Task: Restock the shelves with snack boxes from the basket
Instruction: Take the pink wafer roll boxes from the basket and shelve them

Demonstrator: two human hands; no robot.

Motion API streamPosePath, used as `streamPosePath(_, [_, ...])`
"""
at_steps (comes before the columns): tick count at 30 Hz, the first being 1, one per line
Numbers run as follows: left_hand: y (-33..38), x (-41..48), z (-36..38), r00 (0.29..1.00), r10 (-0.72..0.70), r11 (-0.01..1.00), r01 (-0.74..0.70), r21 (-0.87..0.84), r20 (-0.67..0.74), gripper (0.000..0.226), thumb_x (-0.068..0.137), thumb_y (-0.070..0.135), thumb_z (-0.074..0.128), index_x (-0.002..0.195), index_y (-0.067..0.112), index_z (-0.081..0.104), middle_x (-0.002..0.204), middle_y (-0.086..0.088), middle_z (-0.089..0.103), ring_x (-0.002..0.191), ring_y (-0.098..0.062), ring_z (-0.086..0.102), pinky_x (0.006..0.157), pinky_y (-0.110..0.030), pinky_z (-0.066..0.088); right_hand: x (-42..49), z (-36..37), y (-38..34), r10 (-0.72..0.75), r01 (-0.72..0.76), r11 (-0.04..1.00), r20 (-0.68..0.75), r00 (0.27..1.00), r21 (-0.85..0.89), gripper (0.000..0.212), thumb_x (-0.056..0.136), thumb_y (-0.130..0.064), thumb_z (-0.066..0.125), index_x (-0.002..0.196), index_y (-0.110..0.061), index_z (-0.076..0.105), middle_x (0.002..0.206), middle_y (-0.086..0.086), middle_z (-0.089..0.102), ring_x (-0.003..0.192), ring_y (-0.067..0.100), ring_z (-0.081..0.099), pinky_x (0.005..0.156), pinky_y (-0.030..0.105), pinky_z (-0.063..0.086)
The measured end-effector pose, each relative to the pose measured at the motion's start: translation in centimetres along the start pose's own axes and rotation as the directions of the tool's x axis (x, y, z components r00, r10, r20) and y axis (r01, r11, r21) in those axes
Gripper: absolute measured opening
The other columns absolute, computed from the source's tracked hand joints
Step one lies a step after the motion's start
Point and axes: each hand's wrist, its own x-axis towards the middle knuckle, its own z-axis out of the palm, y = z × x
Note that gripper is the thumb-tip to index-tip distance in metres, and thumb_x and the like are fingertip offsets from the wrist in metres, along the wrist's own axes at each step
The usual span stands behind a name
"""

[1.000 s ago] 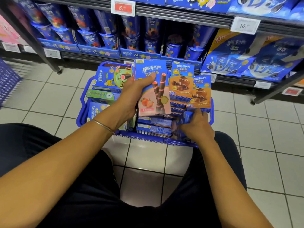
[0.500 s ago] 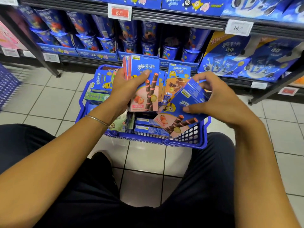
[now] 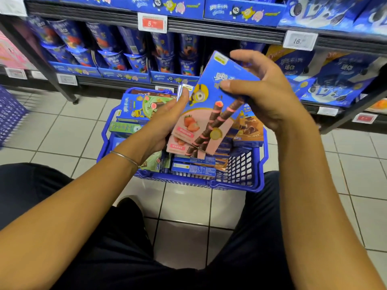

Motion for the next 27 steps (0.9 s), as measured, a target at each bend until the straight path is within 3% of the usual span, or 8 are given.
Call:
streamPosePath(3, [-0.2,-0.5,0.1,0.998,-0.034,0.999,0.036,-0.024,0.060,0.038,0.113,0.039,0.044,0.120,0.005,0.058,0.069,-0.004,0.071,0.059,-0.016,0.069,0.059,-0.028,0.055,0.8,1.4,1.0,0.051,-0.034,0.992,-0.138,0.989,0.121,0.065,0.075,0.000,0.083,0.133,-0.002,0.053,0.130,0.020,0.059,0.105,0.034,0.070,0.086,0.040,0.059])
streamPosePath(6, [-0.7,-1.3,0.2,0.997,-0.031,0.997,0.036,-0.068,0.072,0.038,0.115,0.037,0.036,0.095,0.013,0.058,0.063,0.013,0.074,0.058,-0.003,0.072,0.055,-0.018,0.057,1.1,2.7,1.7,0.095,-0.064,0.981,-0.168,0.981,0.181,0.060,0.081,-0.001,0.080,0.132,0.003,0.050,0.103,0.014,0.071,0.091,0.030,0.072,0.087,0.046,0.058])
streamPosePath(10, [0.1,-2.0,1.1,0.972,-0.101,0.982,0.132,-0.138,0.212,0.032,0.109,0.033,0.048,0.112,0.003,0.059,0.109,-0.018,0.069,0.104,-0.034,0.064,0.111,-0.051,0.050,1.4,3.9,2.2,0.098,-0.060,0.982,-0.211,0.973,0.178,0.054,0.085,-0.013,0.080,0.128,0.005,0.053,0.114,0.020,0.071,0.105,0.038,0.071,0.094,0.054,0.055])
streamPosePath(14, [-0.2,-1.4,0.6,0.970,-0.041,0.971,0.095,-0.218,0.240,0.015,0.095,0.021,0.057,0.099,0.011,0.067,0.091,-0.011,0.077,0.085,-0.032,0.072,0.085,-0.045,0.059,1.8,4.7,2.8,0.164,-0.127,0.977,-0.227,0.960,0.170,0.073,0.084,-0.046,0.077,0.136,-0.004,0.048,0.120,0.016,0.071,0.106,0.029,0.072,0.095,0.052,0.056])
streamPosePath(18, [-0.5,-0.5,0.0,0.987,-0.078,0.950,0.117,-0.291,0.142,0.050,0.112,0.033,0.040,0.084,0.014,0.078,0.092,-0.013,0.075,0.083,-0.033,0.073,0.073,-0.043,0.062,0.8,4.2,3.4,0.272,-0.251,0.938,-0.057,0.961,0.239,0.097,0.061,-0.070,0.079,0.134,-0.015,0.044,0.102,-0.009,0.071,0.084,0.004,0.069,0.071,0.028,0.055])
streamPosePath(21, [-0.1,-0.4,0.1,0.991,-0.065,0.939,0.100,-0.330,0.116,0.064,0.115,0.039,0.034,0.084,0.014,0.085,0.096,-0.014,0.080,0.087,-0.033,0.078,0.078,-0.045,0.064,0.0,4.6,4.2,0.334,-0.332,0.931,0.013,0.942,0.151,0.108,0.059,-0.072,0.080,0.147,-0.027,0.038,0.127,-0.006,0.066,0.117,0.020,0.063,0.104,0.053,0.048])
streamPosePath(24, [0.3,-0.4,0.2,0.997,-0.062,0.958,0.072,-0.277,0.043,0.059,0.112,0.053,0.038,0.101,0.012,0.079,0.108,-0.016,0.078,0.101,-0.037,0.074,0.096,-0.052,0.058,-0.2,5.3,4.4,0.348,-0.349,0.907,0.050,0.936,0.235,0.083,0.080,-0.062,0.070,0.143,-0.013,0.049,0.129,0.006,0.069,0.117,0.029,0.067,0.109,0.058,0.044])
streamPosePath(27, [1.1,-0.8,0.8,0.997,-0.067,0.981,0.073,-0.182,0.041,0.088,0.092,0.085,0.034,0.131,0.017,0.072,0.129,-0.015,0.074,0.121,-0.038,0.070,0.110,-0.058,0.050,-0.4,5.5,4.3,0.364,-0.362,0.876,0.056,0.930,0.318,0.068,0.096,-0.057,0.056,0.135,-0.002,0.056,0.133,0.025,0.062,0.120,0.045,0.062,0.105,0.062,0.047])
